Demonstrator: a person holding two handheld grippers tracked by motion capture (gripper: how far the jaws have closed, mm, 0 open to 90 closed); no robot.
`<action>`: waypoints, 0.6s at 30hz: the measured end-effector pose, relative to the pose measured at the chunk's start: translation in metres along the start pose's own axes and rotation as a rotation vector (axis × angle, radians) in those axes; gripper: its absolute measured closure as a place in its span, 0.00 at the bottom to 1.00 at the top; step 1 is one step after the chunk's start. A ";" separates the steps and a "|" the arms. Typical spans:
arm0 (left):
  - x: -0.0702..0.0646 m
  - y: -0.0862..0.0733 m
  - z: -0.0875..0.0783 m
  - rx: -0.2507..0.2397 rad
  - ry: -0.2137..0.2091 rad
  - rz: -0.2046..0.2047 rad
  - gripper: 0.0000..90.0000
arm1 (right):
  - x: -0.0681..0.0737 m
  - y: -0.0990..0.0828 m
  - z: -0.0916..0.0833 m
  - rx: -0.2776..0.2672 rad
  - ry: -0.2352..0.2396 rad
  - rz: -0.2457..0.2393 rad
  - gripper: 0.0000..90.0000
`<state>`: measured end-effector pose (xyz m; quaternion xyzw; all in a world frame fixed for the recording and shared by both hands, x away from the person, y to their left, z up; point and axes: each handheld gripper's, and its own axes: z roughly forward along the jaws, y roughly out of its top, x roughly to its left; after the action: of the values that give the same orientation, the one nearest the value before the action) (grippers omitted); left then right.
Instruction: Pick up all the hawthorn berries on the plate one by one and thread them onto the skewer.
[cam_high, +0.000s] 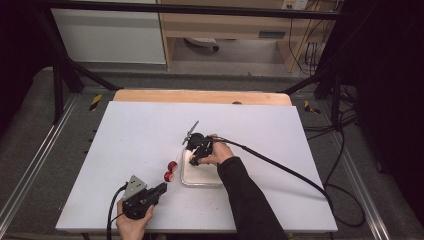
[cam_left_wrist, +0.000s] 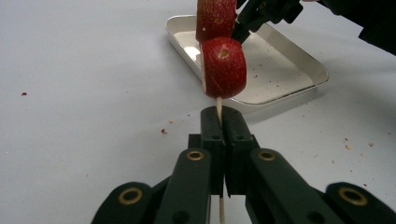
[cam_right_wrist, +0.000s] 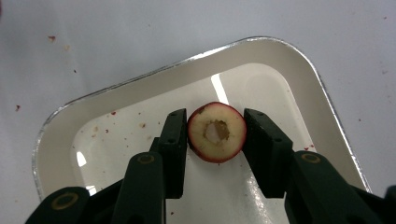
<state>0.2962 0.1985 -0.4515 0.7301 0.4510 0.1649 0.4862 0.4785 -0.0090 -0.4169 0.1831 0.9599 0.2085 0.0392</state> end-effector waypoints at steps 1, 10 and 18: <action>0.000 0.000 0.000 -0.002 0.000 -0.003 0.98 | 0.001 0.000 -0.002 -0.008 0.002 0.011 0.68; -0.006 0.001 -0.001 -0.021 -0.014 -0.004 0.98 | 0.004 -0.007 -0.041 -0.175 0.032 0.265 0.69; -0.016 0.003 0.000 -0.051 -0.038 -0.005 0.98 | 0.006 -0.033 -0.074 -0.376 0.105 0.513 0.69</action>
<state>0.2893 0.1847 -0.4455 0.7195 0.4390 0.1611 0.5134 0.4502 -0.0631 -0.3633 0.3976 0.8279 0.3943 -0.0313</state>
